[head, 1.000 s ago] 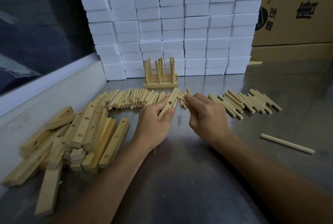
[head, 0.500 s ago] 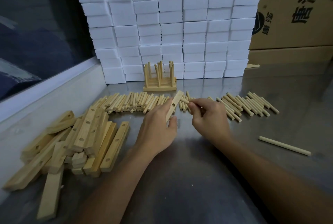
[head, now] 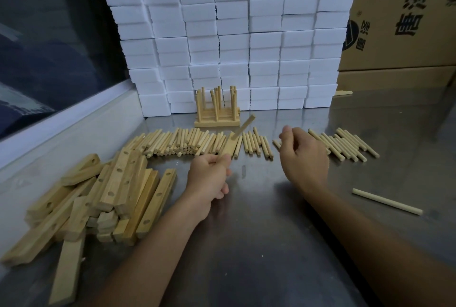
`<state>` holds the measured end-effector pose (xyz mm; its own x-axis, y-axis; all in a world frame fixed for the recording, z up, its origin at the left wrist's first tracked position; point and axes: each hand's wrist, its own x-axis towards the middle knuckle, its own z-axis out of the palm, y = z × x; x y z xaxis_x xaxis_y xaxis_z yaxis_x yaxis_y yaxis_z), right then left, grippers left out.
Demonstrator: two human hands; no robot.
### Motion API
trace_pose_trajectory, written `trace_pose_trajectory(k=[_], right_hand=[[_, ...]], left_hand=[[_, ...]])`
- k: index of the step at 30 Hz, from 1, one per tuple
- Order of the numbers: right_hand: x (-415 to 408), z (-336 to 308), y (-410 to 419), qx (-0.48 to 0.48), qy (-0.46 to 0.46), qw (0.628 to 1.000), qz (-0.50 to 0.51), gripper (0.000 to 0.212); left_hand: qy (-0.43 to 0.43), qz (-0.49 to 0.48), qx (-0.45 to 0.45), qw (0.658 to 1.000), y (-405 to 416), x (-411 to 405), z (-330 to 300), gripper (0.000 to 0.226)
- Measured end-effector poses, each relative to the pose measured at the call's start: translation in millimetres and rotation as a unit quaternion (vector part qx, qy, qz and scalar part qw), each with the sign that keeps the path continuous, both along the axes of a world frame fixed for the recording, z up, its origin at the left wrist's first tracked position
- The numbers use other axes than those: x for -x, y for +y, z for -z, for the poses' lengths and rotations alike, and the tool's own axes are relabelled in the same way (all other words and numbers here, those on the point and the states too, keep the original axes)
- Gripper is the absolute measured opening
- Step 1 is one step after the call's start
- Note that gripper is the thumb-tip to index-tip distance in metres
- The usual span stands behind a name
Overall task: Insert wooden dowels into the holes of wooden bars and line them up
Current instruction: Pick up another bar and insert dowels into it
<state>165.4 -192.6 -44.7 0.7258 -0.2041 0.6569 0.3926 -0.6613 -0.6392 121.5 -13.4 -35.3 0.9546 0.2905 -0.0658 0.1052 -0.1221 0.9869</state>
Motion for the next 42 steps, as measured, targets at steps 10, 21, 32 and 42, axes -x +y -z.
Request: trace_pose_trajectory(k=[10, 21, 32, 42], right_hand=[[-2, -2, -4, 0.263, 0.203, 0.939, 0.093, 0.014], [-8, 1, -2, 0.091, 0.160, 0.982, 0.043, 0.020], [3, -3, 3, -0.036, 0.103, 0.979, -0.172, 0.017], [2, -1, 5, -0.024, 0.143, 0.956, -0.256, 0.015]], left_hand=[[0.042, 0.024, 0.195, 0.980, -3, 2, -9, 0.013], [0.039, 0.025, 0.200, 0.979, 0, 0, -6, 0.017], [0.000, -0.027, 0.227, 0.974, 3, -2, -4, 0.019], [-0.004, -0.064, 0.241, 0.969, 2, -3, -7, 0.019]])
